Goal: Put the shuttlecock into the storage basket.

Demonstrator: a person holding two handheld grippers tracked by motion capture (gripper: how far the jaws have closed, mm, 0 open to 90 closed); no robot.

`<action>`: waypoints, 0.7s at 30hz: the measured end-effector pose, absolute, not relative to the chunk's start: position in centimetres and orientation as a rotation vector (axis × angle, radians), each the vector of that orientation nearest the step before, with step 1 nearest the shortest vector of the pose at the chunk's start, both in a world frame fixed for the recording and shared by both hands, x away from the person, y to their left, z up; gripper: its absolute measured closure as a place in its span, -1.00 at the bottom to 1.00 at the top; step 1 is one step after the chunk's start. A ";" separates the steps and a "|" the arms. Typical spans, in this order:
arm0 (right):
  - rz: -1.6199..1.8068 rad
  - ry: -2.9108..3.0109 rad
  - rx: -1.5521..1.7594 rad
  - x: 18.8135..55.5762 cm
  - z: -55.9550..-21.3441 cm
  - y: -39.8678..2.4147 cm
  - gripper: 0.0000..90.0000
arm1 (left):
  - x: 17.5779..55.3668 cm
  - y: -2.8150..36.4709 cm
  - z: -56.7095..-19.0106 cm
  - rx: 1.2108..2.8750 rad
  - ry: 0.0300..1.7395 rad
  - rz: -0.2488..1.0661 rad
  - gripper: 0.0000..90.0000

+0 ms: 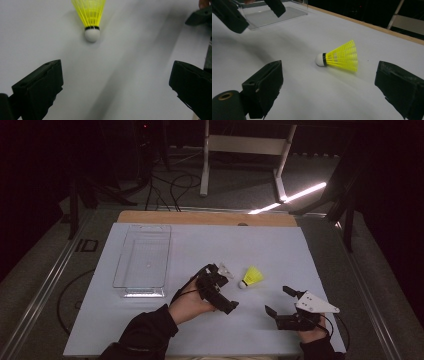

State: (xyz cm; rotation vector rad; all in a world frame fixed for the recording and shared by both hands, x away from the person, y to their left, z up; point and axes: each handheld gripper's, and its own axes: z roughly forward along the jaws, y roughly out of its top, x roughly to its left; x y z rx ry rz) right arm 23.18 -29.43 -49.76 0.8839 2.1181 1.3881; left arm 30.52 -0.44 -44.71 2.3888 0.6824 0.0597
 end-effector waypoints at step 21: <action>1.402 2.093 0.891 23.2 -49.6 -29.8 -0.82 | 32.6 -3.5 -46.7 2.293 0.726 0.165 -1.00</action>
